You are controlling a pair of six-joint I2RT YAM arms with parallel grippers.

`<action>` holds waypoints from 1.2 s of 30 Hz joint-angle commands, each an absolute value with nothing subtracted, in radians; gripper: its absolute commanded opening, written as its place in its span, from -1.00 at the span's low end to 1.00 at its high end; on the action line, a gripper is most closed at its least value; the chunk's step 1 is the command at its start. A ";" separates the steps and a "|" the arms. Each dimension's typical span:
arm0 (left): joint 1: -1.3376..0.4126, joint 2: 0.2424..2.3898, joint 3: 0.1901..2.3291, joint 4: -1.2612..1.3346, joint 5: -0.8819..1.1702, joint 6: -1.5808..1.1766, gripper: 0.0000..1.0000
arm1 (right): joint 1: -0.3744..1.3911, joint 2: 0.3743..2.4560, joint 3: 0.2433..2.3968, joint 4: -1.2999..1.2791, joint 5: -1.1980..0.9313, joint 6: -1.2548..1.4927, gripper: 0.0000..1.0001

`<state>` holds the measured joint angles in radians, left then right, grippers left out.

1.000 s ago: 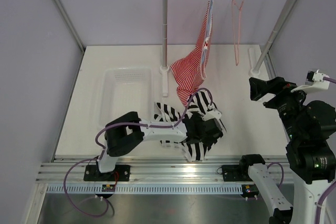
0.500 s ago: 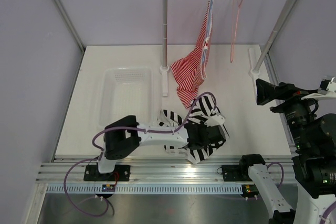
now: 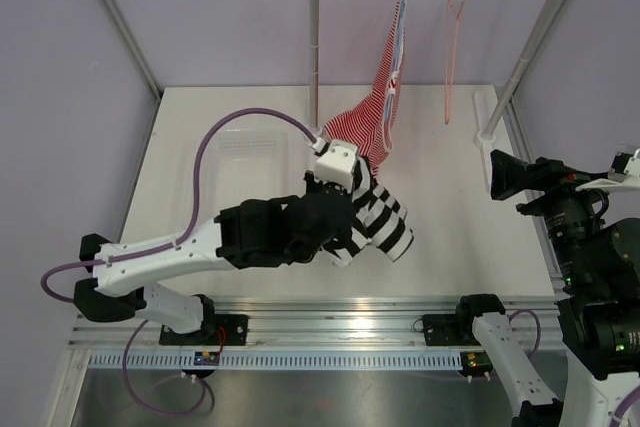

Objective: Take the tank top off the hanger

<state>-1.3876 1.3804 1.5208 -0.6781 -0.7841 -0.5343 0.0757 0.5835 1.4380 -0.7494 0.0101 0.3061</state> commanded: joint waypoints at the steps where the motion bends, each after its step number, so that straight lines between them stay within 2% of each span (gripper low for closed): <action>1: -1.384 1.330 1.584 -0.851 -1.042 -0.543 -1.00 | 0.072 0.580 1.468 -0.724 0.023 0.287 0.99; 4: -1.339 1.289 1.646 -0.965 -1.116 -0.552 -1.00 | 0.072 0.581 1.466 -0.723 0.021 0.287 0.99; 9: -1.168 1.212 1.645 -1.029 -1.075 -0.540 -1.00 | 0.072 0.581 1.465 -0.719 0.015 0.291 0.99; 15: -0.843 1.121 1.481 -0.916 -0.878 -0.480 -1.00 | 0.072 0.581 1.460 -0.713 0.003 0.293 0.99; 19: -0.708 1.123 1.376 -0.830 -0.685 -0.442 -1.00 | 0.072 0.583 1.451 -0.703 -0.029 0.301 0.99; 29: -0.634 1.212 1.370 -0.695 -0.491 -0.459 -1.00 | 0.072 0.601 1.424 -0.693 -0.081 0.310 0.99; 34: -0.531 1.249 1.336 -0.617 -0.376 -0.483 -1.00 | 0.072 0.598 1.414 -0.686 -0.089 0.307 0.99; 36: -0.491 1.262 1.325 -0.609 -0.393 -0.508 -1.00 | 0.072 0.597 1.416 -0.686 -0.094 0.307 0.99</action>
